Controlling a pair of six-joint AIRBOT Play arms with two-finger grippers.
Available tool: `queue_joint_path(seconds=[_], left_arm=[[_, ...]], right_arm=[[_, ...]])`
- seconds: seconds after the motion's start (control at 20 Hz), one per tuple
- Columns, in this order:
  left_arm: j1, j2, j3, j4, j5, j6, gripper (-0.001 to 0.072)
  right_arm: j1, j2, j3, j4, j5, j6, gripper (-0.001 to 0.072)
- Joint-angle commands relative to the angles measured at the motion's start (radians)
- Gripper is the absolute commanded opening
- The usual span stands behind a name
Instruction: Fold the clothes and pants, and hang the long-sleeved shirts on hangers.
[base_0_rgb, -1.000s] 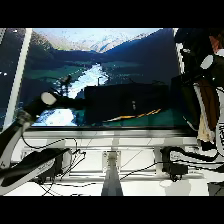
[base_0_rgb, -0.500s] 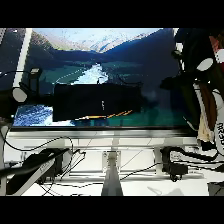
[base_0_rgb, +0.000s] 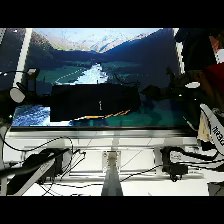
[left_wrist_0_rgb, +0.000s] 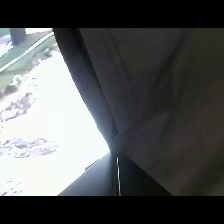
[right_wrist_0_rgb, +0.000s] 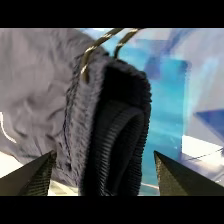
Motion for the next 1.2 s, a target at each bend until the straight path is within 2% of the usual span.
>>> queue_joint_path(seconds=[0.0,0.15,0.3,0.4,0.45,0.55,0.65,0.9,0.95,1.0,1.05,1.15], left_arm=[[0.001,0.0,-0.001,-0.022,-0.001,0.0,0.0011],[0.001,0.0,-0.001,-0.023,-0.001,0.0,0.0011],[0.001,0.0,-0.001,-0.023,-0.001,0.0,0.0012],[0.001,0.0,-0.001,-0.023,-0.001,0.0,0.0012],[0.001,0.0,-0.002,-0.023,-0.001,0.0,0.0011],[0.001,0.0,-0.002,-0.023,0.0,0.0,0.0012],[0.001,0.0,-0.002,-0.023,0.0,0.0,0.0011],[0.001,-0.034,-0.002,-0.035,0.0,0.0,0.0011],[0.001,-0.043,-0.002,-0.051,0.0,0.0,0.0012],[0.001,-0.053,-0.002,-0.063,0.0,0.0,0.0012],[0.001,-0.063,-0.002,-0.08,0.001,0.0,0.0012],[0.001,-0.068,-0.002,-0.082,0.008,0.0,0.0011]], right_arm=[[0.02,-0.003,-0.019,0.018,-0.013,0.114,0.0675],[0.098,-0.003,-0.019,-0.084,-0.029,0.197,0.0675],[0.164,-0.004,-0.019,-0.246,-0.101,0.353,0.0673],[0.183,-0.024,-0.019,-0.244,-0.132,0.412,0.0665],[0.188,-0.045,-0.019,-0.211,-0.128,0.412,0.063],[0.204,-0.096,-0.019,-0.124,-0.113,0.402,0.0618],[0.232,-0.134,-0.014,-0.027,-0.111,0.32,0.0613],[0.253,-0.139,0.029,-0.026,-0.108,0.28,0.0611],[0.253,-0.139,0.034,-0.025,-0.108,0.28,0.0516],[0.253,-0.139,0.034,-0.019,-0.117,0.28,0.039],[0.261,-0.14,0.034,-0.019,-0.135,0.28,0.0328],[0.295,-0.14,0.034,0.006,-0.165,0.28,0.031]])
